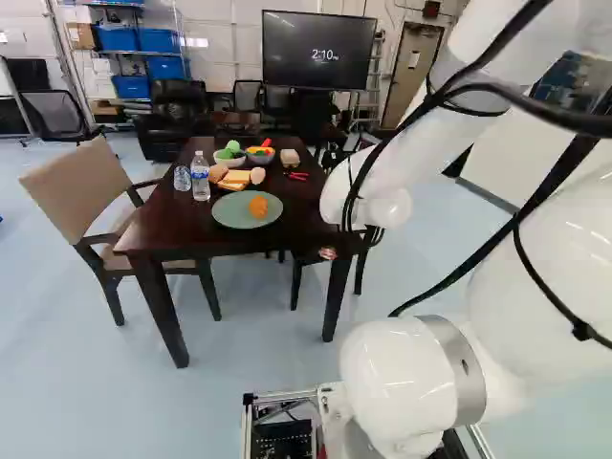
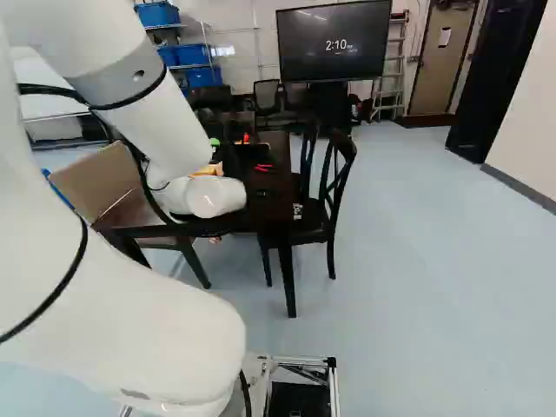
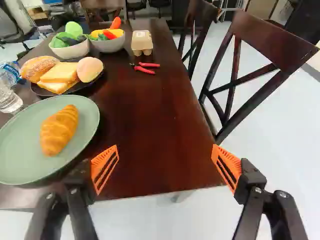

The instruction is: Move the croissant to the empty plate

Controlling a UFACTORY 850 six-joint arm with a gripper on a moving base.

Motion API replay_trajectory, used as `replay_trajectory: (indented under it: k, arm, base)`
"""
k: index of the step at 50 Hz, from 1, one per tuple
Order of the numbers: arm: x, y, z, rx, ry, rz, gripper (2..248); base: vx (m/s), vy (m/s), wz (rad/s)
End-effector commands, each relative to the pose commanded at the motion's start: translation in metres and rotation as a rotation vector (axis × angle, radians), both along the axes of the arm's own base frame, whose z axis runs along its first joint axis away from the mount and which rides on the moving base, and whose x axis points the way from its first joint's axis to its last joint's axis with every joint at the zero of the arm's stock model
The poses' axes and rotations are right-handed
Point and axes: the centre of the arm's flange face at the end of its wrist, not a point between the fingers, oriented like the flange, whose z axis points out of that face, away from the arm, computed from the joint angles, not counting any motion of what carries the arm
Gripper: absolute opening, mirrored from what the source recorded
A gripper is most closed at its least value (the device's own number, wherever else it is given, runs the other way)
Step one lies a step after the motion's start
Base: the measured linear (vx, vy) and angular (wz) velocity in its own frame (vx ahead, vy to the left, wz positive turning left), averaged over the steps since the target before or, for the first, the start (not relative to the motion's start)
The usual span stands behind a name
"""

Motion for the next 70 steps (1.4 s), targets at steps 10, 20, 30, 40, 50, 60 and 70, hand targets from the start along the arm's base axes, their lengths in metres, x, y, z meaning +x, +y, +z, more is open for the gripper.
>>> replay_trajectory:
  k: [10, 20, 30, 40, 50, 60, 70]
  arm:
    - [-0.014, 0.001, -0.008, -0.001, -0.044, 0.004, 247]
    - [-0.027, 0.002, -0.015, -0.001, -0.082, 0.007, 247]
    - [-0.037, 0.003, -0.021, -0.001, -0.114, 0.01, 247]
    - [-0.046, 0.004, -0.025, -0.001, -0.138, 0.012, 247]
    - [-0.052, 0.004, -0.028, -0.001, -0.156, 0.013, 247]
    - [-0.056, 0.005, -0.03, -0.001, -0.168, 0.014, 247]
    - [-0.058, 0.005, -0.03, -0.001, -0.173, 0.015, 247]
  base:
    - [0.0, 0.0, 0.0]
    - [0.0, 0.0, 0.0]
    - [0.0, 0.0, 0.0]
    - [0.0, 0.0, 0.0]
    - [0.0, 0.0, 0.0]
    - [0.0, 0.0, 0.0]
    - [0.0, 0.0, 0.0]
